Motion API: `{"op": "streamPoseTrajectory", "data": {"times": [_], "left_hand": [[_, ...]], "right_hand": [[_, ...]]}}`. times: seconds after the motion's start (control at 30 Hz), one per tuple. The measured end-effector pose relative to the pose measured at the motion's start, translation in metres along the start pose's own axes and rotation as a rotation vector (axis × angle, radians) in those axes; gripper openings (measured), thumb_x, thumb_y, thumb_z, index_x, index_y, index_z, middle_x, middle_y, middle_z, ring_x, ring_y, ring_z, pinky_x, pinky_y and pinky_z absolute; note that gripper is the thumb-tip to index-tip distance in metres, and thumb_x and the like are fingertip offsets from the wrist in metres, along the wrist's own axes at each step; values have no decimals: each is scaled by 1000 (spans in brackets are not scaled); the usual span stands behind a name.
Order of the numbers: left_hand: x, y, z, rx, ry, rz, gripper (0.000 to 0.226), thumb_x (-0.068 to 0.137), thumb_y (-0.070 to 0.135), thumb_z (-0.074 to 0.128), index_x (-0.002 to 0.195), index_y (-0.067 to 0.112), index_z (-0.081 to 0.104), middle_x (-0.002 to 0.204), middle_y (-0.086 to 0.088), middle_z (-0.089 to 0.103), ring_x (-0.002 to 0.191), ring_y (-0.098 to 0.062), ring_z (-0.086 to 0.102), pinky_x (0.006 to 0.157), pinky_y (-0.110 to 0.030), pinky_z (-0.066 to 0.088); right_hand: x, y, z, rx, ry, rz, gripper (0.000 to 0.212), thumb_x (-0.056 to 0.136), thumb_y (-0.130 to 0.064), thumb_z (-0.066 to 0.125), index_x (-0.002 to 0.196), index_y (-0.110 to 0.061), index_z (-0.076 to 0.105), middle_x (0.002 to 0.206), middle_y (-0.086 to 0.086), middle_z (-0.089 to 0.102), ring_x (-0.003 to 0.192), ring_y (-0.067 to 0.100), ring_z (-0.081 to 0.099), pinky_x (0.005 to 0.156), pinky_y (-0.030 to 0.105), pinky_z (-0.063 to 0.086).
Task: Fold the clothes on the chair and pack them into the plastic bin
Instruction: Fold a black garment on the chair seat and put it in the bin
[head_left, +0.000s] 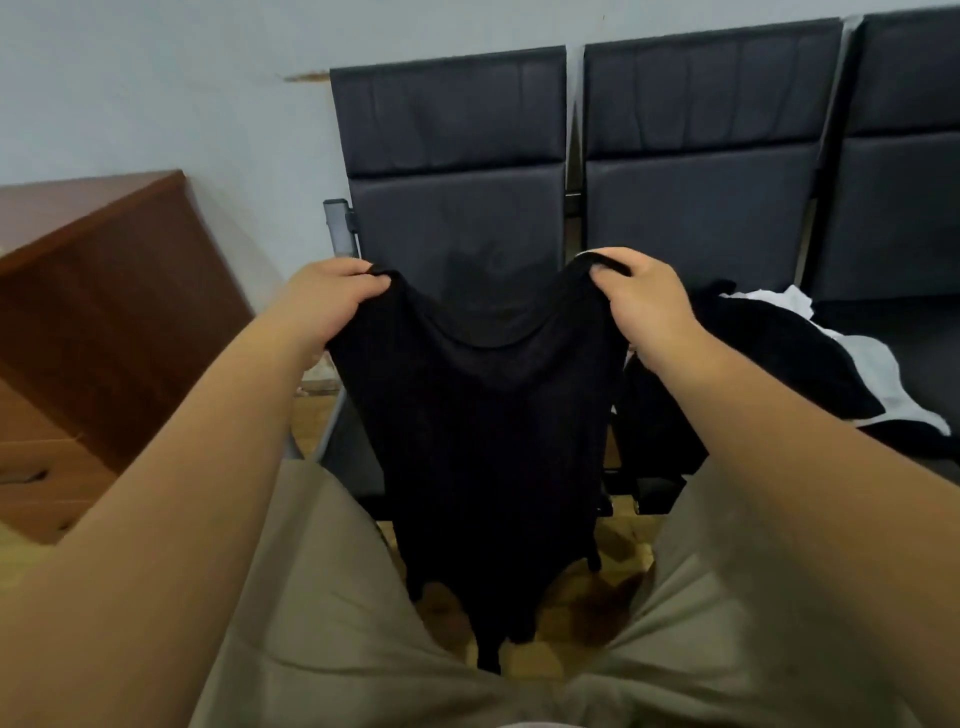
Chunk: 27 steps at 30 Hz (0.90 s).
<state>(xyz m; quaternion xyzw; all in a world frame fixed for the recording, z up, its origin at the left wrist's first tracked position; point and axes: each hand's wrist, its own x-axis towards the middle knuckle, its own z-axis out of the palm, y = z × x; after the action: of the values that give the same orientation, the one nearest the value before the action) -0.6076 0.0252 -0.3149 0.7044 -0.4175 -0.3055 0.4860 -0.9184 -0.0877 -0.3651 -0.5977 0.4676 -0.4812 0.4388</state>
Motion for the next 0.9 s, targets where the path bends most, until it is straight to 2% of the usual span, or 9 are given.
{"op": "streamPoseTrajectory", "data": {"times": [0.1, 0.2, 0.23, 0.37, 0.47, 0.57, 0.67, 0.77, 0.9], "left_hand": [[28, -18, -20, 290, 103, 55, 16, 95, 25, 72, 108, 21, 80, 103, -6, 78, 97, -25, 74, 93, -41, 60], [49, -24, -34, 485, 167, 96, 20, 95, 18, 66, 111, 18, 78, 105, -9, 74, 87, -24, 68, 70, -30, 53], [55, -24, -37, 561, 163, 116, 20, 97, 18, 64, 111, 18, 77, 105, -8, 73, 86, -23, 66, 69, -29, 49], [74, -19, -43, 660, 220, 163, 16, 96, 26, 62, 102, 27, 77, 100, -3, 73, 95, -28, 67, 87, -40, 57], [84, -15, -45, 645, 299, 166, 16, 93, 27, 59, 97, 32, 74, 99, -1, 73, 95, -29, 68, 90, -47, 60], [98, -17, -46, 651, 304, 184, 19, 94, 23, 59, 103, 29, 75, 101, -5, 73, 96, -31, 68, 89, -45, 59], [116, -27, -46, 744, 243, 178, 22, 97, 20, 57, 111, 25, 74, 107, -7, 73, 100, -33, 66, 88, -42, 56], [134, -40, -42, 839, 186, 160, 21, 100, 20, 54, 112, 23, 71, 110, -12, 71, 100, -37, 64, 89, -47, 57], [161, -58, -34, 891, 165, 143, 25, 102, 18, 53, 121, 15, 69, 114, -18, 68, 103, -41, 62, 89, -48, 55]], "right_hand": [[15, 20, -6, -221, 76, -59, 25, 104, -25, 59, 113, -35, 80, 110, -19, 75, 108, 5, 68, 88, 16, 51], [24, 26, -10, -313, 145, -80, 25, 106, -27, 57, 118, -32, 78, 111, -17, 73, 106, 4, 65, 77, 4, 40], [27, 24, -11, -334, 167, -84, 25, 106, -29, 57, 119, -31, 78, 108, -17, 72, 103, 4, 64, 74, 2, 38], [43, 16, -9, -384, 227, -90, 19, 104, -36, 59, 106, -30, 77, 94, -15, 70, 90, 7, 65, 67, 12, 40], [54, 6, -7, -381, 241, -63, 19, 101, -41, 62, 91, -29, 73, 82, -9, 70, 74, 7, 65, 58, 21, 45], [64, 2, -3, -281, 219, 49, 15, 100, -39, 66, 100, -27, 75, 80, 1, 74, 55, 12, 72, 52, 26, 53], [80, 8, 3, -5, 216, 268, 27, 101, -29, 69, 128, -21, 67, 106, 4, 73, 61, 14, 76, 52, 28, 58], [95, 18, 15, 276, 218, 462, 50, 105, -19, 64, 152, -18, 45, 113, 3, 60, 74, 17, 78, 55, 30, 63], [116, 44, 26, 377, 233, 541, 38, 105, -6, 56, 142, -8, 53, 130, 10, 49, 84, 22, 79, 63, 33, 65]]}}
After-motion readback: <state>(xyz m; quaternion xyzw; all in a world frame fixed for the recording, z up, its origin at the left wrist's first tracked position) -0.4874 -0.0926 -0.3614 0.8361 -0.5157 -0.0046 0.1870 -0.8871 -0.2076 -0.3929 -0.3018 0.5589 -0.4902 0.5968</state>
